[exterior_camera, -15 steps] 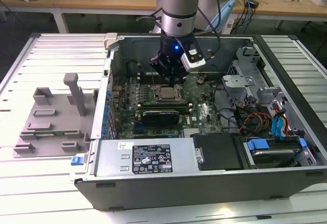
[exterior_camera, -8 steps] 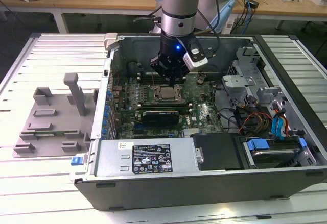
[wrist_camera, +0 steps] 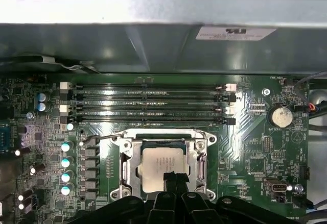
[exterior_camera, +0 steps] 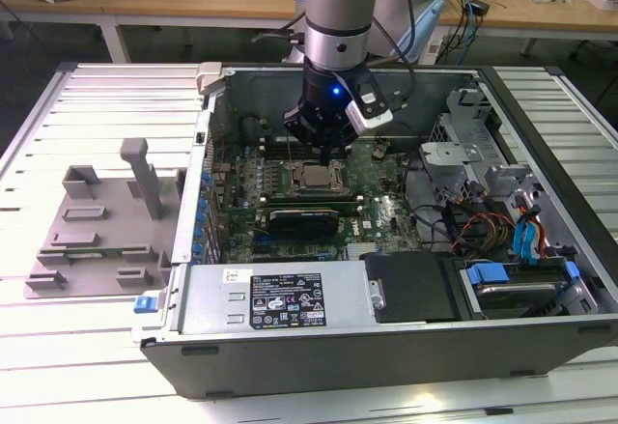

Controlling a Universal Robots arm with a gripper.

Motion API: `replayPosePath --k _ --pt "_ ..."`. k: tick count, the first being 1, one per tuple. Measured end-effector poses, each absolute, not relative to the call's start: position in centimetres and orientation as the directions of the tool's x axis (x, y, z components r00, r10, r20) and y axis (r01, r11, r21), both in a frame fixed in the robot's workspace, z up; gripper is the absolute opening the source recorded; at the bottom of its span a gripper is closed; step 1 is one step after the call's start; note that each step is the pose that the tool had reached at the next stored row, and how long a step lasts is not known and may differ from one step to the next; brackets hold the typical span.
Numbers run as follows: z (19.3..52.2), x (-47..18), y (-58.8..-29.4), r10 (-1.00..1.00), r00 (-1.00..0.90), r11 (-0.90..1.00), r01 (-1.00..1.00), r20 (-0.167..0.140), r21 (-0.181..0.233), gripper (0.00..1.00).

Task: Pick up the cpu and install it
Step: 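Close the cpu cover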

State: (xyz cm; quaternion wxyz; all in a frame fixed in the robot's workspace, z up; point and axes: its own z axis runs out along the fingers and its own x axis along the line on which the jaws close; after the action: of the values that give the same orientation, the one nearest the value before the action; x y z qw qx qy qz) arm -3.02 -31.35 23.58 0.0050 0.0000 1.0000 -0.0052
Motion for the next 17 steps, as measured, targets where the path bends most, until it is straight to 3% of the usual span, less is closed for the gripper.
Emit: replayPosePath --k 17 --pt "22.2 -6.0 -31.6 -0.054 -0.998 0.999 -0.054 -0.012 -0.010 0.11"
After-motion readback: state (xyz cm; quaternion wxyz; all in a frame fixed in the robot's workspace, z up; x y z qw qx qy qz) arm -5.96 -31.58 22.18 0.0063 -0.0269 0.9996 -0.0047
